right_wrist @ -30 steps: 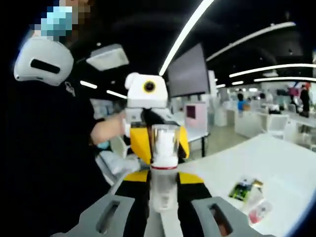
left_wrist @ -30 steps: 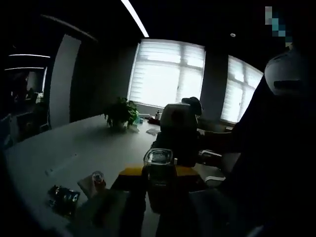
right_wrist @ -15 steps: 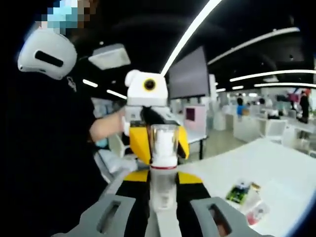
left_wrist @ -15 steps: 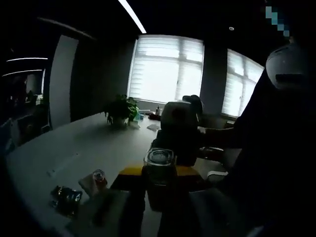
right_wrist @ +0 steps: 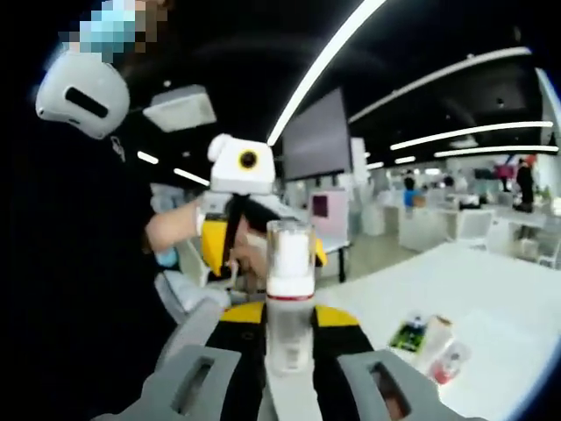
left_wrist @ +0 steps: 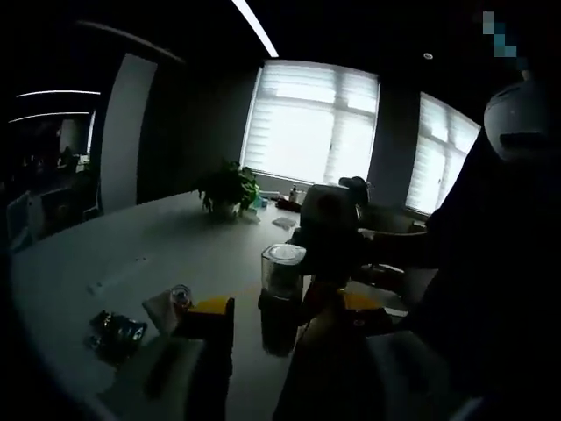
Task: Arrange the skincare products in the storage area until every visible bottle or jar stands upright without overlapping.
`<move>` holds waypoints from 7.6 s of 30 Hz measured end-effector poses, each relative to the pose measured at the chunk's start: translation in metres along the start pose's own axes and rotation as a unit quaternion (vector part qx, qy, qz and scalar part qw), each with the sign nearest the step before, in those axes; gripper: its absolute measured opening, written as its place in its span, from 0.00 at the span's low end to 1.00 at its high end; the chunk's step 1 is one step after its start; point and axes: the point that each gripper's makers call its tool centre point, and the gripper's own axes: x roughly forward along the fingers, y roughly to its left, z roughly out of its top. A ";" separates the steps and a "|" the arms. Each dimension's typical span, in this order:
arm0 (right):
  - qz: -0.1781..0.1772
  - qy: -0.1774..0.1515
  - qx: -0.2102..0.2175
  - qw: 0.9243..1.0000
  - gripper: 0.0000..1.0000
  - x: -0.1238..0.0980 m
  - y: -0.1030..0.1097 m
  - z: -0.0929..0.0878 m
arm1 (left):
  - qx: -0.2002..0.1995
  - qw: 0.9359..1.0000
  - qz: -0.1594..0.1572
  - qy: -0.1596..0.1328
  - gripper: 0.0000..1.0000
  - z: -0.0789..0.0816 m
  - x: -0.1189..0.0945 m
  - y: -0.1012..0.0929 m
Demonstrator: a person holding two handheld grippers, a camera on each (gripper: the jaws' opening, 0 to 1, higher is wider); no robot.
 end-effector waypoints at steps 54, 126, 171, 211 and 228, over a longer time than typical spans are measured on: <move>-0.117 -0.009 0.008 0.993 0.12 -0.003 -0.096 -0.095 | -0.128 0.973 0.179 0.070 0.99 -0.140 -0.016 0.050; -0.067 0.015 -0.046 0.997 0.13 0.031 -0.177 -0.217 | -0.096 0.967 0.201 0.127 0.94 -0.231 0.021 0.083; -0.133 0.050 0.023 0.990 0.24 -0.015 -0.155 -0.225 | -0.091 0.962 0.199 0.163 0.95 -0.245 0.022 0.079; -0.225 0.031 0.062 0.972 0.88 -0.074 -0.056 -0.103 | -0.185 0.928 0.259 0.195 0.99 -0.266 -0.017 0.076; -0.215 0.025 0.091 0.972 0.99 -0.062 -0.065 -0.093 | -0.189 0.915 0.326 0.142 0.99 -0.210 -0.084 0.101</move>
